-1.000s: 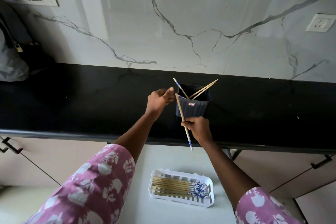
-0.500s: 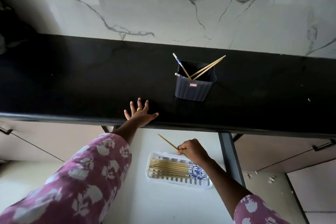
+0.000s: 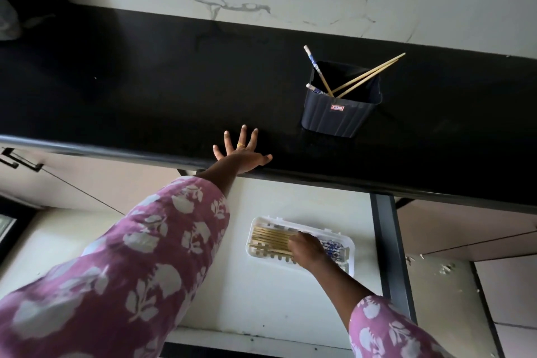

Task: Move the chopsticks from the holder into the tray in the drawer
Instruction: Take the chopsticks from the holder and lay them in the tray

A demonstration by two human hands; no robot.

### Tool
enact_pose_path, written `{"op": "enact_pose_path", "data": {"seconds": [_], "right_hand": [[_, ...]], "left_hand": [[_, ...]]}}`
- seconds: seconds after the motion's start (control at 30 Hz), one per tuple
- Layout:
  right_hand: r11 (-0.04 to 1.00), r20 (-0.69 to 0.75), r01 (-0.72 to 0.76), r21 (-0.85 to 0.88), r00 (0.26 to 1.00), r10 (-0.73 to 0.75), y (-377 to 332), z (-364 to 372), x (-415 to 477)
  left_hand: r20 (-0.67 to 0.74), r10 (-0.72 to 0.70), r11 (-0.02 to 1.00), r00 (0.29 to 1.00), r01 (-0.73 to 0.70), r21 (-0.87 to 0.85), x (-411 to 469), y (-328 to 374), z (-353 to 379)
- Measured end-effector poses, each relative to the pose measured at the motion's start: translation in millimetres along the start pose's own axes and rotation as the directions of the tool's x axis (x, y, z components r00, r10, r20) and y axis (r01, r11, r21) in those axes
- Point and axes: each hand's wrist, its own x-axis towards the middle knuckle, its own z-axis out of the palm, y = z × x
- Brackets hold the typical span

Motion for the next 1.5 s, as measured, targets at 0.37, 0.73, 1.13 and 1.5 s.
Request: {"op": "enact_pose_path", "data": {"seconds": [0.37, 0.73, 1.13, 1.5], "right_hand": [[0.998, -0.031, 0.043, -0.042, 0.999, -0.045, -11, 6, 11], [0.999, -0.104, 0.043, -0.029, 0.993, -0.046, -4, 7, 7], [0.995, -0.594, 0.051, 0.083, 0.805, 0.008, 47, -60, -4], [0.976, -0.96, 0.187, 0.113, 0.275, 0.058, 54, -205, -3]], "left_hand": [[0.022, -0.015, 1.0, 1.0, 0.015, -0.014, 0, 2, -2], [0.012, -0.032, 0.999, 0.999, 0.033, -0.029, -2, 4, -1], [0.015, -0.012, 0.999, 1.0, 0.012, -0.037, -10, 2, -3], [0.011, 0.006, 0.997, 1.0, -0.005, -0.071, -14, 0, -4]]}}
